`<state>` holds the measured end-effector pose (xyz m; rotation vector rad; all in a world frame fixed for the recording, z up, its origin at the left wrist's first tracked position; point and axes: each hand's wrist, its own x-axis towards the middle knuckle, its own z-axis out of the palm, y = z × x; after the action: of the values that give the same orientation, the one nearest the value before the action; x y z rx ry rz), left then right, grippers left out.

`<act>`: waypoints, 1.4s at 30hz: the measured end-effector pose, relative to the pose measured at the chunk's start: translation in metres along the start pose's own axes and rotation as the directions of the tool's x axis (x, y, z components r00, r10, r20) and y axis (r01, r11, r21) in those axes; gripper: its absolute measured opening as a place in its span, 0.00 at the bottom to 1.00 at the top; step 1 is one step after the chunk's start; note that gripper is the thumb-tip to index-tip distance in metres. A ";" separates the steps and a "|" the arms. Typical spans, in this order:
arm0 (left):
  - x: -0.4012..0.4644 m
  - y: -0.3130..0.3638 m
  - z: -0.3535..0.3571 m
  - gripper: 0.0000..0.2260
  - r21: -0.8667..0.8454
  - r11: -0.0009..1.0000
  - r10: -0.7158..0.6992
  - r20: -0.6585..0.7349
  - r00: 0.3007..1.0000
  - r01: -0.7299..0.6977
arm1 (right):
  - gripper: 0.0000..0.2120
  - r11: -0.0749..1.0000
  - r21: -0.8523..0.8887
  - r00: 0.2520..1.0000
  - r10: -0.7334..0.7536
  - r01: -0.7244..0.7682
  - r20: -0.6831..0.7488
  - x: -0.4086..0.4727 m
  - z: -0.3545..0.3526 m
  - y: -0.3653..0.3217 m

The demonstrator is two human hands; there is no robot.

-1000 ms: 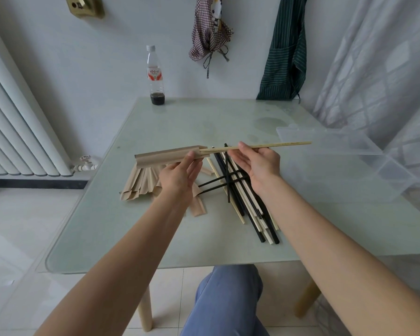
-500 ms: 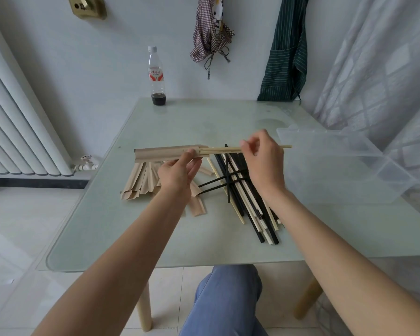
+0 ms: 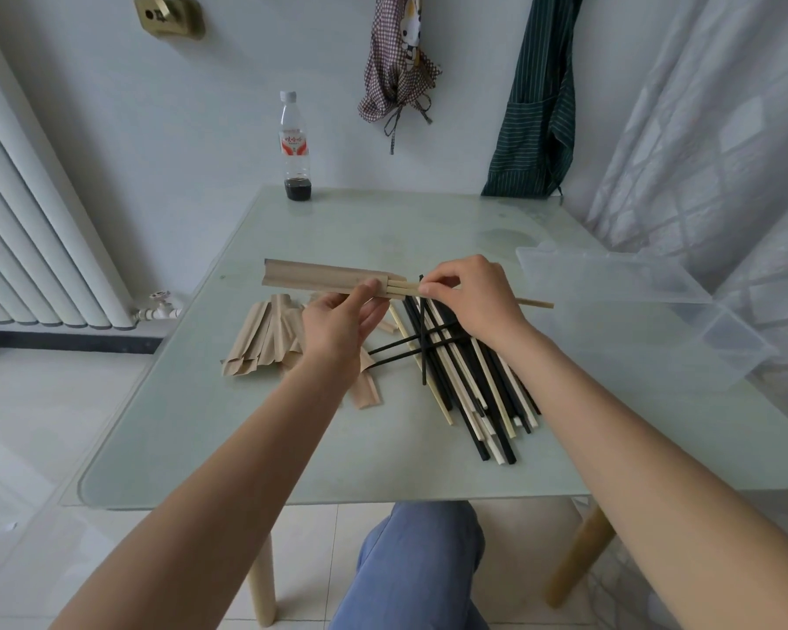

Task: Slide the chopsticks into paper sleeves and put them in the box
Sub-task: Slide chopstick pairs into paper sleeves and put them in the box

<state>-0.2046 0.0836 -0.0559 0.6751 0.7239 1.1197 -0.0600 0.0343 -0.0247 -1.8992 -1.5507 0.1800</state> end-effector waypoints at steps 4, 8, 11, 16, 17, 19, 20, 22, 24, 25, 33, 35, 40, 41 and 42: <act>0.001 0.002 -0.002 0.04 -0.017 1.000 0.005 -0.017 1.000 -0.006 | 0.08 0.999 0.032 0.999 0.040 -0.040 -0.006 0.000 -0.009 0.006; -0.005 -0.004 0.004 0.02 -0.015 1.000 -0.017 0.017 1.000 0.017 | 0.07 0.999 0.038 0.999 0.032 -0.032 0.014 0.001 -0.006 0.001; -0.005 -0.003 0.002 0.03 -0.016 1.000 -0.019 0.018 1.000 0.020 | 0.08 0.999 0.039 0.999 0.028 -0.029 0.033 -0.001 -0.008 0.001; -0.006 -0.001 0.000 0.03 -0.040 0.999 -0.021 0.000 1.000 0.021 | 0.08 0.997 0.057 0.997 0.055 -0.057 0.049 -0.003 -0.011 0.006; -0.006 -0.002 0.000 0.03 -0.034 0.999 -0.026 0.004 1.000 0.026 | 0.08 0.996 0.069 0.998 0.053 -0.056 0.047 -0.003 -0.009 0.005; -0.006 -0.004 0.001 0.03 -0.019 0.999 -0.033 0.014 0.999 0.033 | 0.08 0.996 0.076 0.998 0.045 -0.049 0.053 -0.003 -0.007 0.004; -0.006 -0.004 0.001 0.03 -0.020 0.999 -0.032 0.018 0.999 0.032 | 0.09 0.996 0.073 0.998 0.041 -0.045 0.057 -0.003 -0.008 0.005; -0.005 -0.003 -0.001 0.03 -0.035 0.999 -0.031 0.014 0.999 0.032 | 0.09 0.997 0.060 0.998 0.046 -0.048 0.050 -0.004 -0.013 0.009; -0.005 -0.002 -0.003 0.03 -0.053 0.998 -0.033 0.002 0.999 0.033 | 0.09 0.997 0.047 0.997 0.067 -0.068 0.023 -0.005 -0.017 0.015; -0.006 -0.003 -0.002 0.03 -0.059 0.998 -0.036 -0.002 0.999 0.036 | 0.08 0.996 0.042 0.997 0.073 -0.074 0.015 -0.005 -0.017 0.016; -0.017 -0.017 0.023 0.03 -0.020 0.998 -0.059 0.067 0.996 0.060 | 0.07 0.995 0.096 0.999 0.034 -0.033 -0.007 -0.010 -0.020 0.012; -0.019 -0.020 0.028 0.03 -0.013 0.998 -0.062 0.070 0.996 0.063 | 0.08 0.995 0.091 0.999 0.034 -0.032 -0.020 -0.012 -0.023 0.013; -0.026 -0.024 0.045 0.03 -0.006 0.999 -0.053 0.074 0.996 0.054 | 0.07 1.000 0.019 1.000 0.022 -0.023 0.016 -0.025 -0.043 0.025; -0.028 -0.026 0.051 0.03 -0.004 0.999 -0.051 0.072 0.996 0.052 | 0.07 0.998 -0.068 1.000 -0.004 0.005 0.016 -0.028 -0.047 0.028; -0.030 -0.029 0.057 0.03 0.002 0.999 -0.054 0.078 0.995 0.054 | 0.06 0.986 -0.163 0.999 -0.031 0.032 0.006 -0.032 -0.051 0.032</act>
<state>-0.1515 0.0401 -0.0393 0.6919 0.6717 1.0382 -0.0175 -0.0174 -0.0128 -1.9983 -1.6406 0.0436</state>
